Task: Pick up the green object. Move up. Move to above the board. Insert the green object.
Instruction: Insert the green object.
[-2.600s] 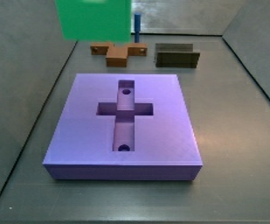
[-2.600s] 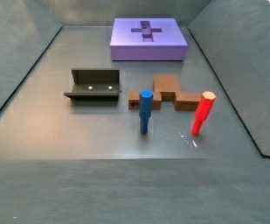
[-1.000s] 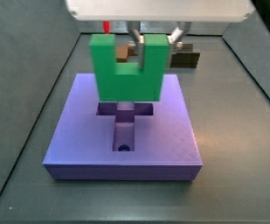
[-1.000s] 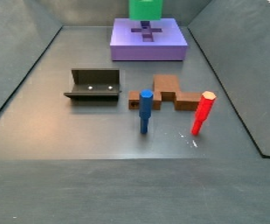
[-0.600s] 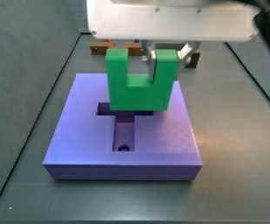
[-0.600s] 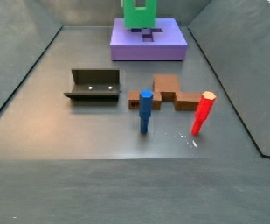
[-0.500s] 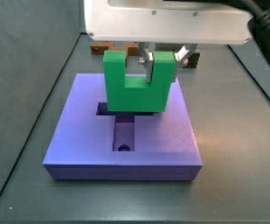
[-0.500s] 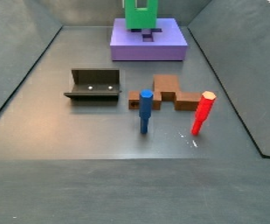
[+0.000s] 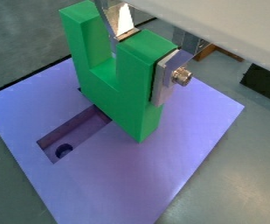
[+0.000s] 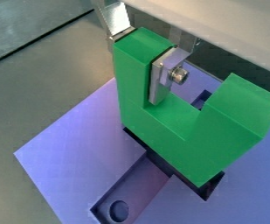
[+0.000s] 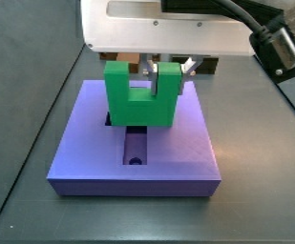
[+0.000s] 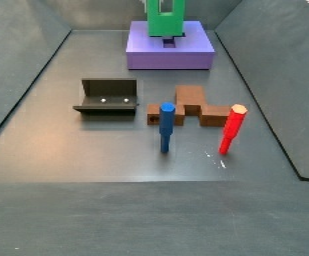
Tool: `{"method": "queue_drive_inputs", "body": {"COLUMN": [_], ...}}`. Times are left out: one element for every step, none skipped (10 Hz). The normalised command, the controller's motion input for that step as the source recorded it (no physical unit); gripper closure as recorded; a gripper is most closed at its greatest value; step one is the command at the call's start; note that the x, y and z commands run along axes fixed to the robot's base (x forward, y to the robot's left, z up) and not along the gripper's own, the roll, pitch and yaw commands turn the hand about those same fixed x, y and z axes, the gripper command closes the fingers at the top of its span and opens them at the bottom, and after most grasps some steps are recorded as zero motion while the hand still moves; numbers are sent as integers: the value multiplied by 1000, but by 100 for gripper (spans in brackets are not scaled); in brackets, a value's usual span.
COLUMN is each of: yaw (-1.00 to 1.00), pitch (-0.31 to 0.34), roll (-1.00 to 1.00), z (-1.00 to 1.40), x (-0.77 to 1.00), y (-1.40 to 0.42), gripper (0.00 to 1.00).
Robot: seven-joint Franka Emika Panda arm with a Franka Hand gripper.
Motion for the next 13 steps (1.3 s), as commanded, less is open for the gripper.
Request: {"method": "queue_drive_inputs", "body": {"yaw": [-17, -51, -54, 0, 0, 0, -46, -63, -46, -43, -49, 0, 0], "pitch": [-110, -83, -67, -10, 0, -19, -16, 0, -3, -4, -40, -66, 0], "roll": [-96, -36, 0, 0, 76, 117, 157, 250, 284, 230, 146, 0, 0], "z": [-177, -129, -126, -51, -89, -277, -480, -663, -791, -860, -814, -460, 0], "x": [-223, -249, -237, -51, 0, 0, 0, 0, -40, -9, -57, 0, 0], "y": [43, 97, 120, 123, 20, 0, -80, -131, -91, 0, 0, 0, 0], "gripper": [100, 100, 100, 100, 100, 100, 100, 100, 100, 100, 100, 100, 100]}}
